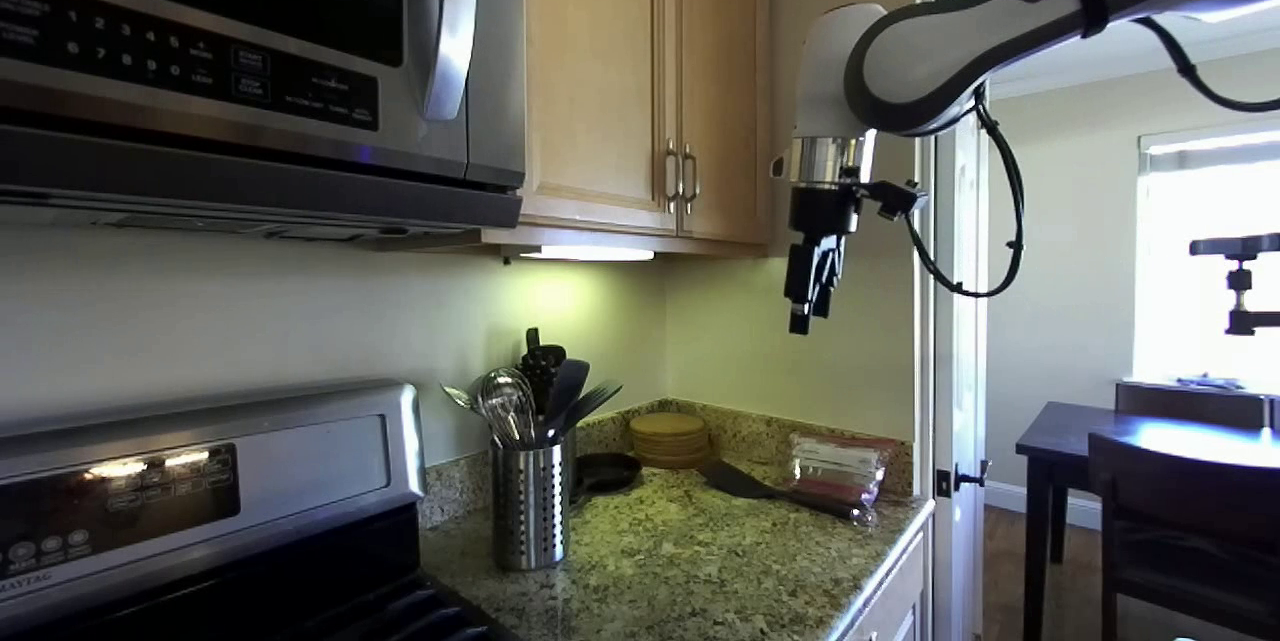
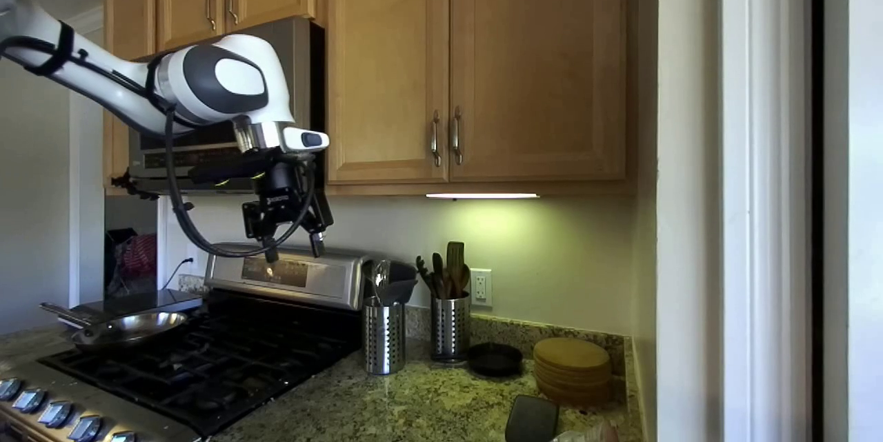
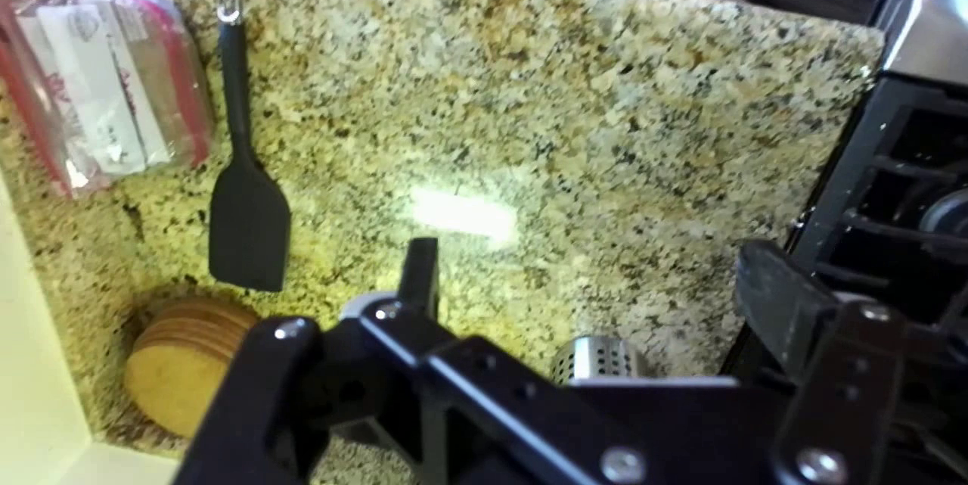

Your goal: Open the left door on the upper cabinet

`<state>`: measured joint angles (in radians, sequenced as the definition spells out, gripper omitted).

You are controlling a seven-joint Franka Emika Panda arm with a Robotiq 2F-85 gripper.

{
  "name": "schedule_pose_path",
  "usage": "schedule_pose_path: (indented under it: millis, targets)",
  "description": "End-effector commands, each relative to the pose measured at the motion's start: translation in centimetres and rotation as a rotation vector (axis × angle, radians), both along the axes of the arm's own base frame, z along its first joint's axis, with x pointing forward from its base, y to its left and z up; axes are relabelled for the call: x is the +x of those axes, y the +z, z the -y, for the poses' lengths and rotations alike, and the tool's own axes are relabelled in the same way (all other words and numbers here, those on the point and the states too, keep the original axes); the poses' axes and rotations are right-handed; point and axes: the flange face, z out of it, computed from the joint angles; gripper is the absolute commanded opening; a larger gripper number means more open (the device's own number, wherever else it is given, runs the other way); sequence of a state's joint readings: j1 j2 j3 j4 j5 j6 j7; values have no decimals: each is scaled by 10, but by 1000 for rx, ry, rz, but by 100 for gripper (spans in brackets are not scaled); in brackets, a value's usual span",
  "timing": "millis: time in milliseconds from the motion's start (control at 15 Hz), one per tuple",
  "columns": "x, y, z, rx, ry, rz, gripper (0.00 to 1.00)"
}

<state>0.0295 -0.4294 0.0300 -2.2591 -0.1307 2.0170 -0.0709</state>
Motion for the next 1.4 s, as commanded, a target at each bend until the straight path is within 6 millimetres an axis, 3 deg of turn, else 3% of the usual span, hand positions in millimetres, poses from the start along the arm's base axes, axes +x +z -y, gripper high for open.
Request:
schedule_pose_path:
  millis: [0,67,133,333,733,1133,1333]
  targets:
    - [28,39,25,-39,2,100,100]
    - [33,48,29,-38,-22,114,100]
    - [21,33,19,-18,-17,78,100]
    - [29,48,26,-19,-30,107,100]
    - [35,48,24,-26,-31,122,100]
    - [69,93,37,-40,-87,293,100]
    - [87,112,58,-48,-121,370,100]
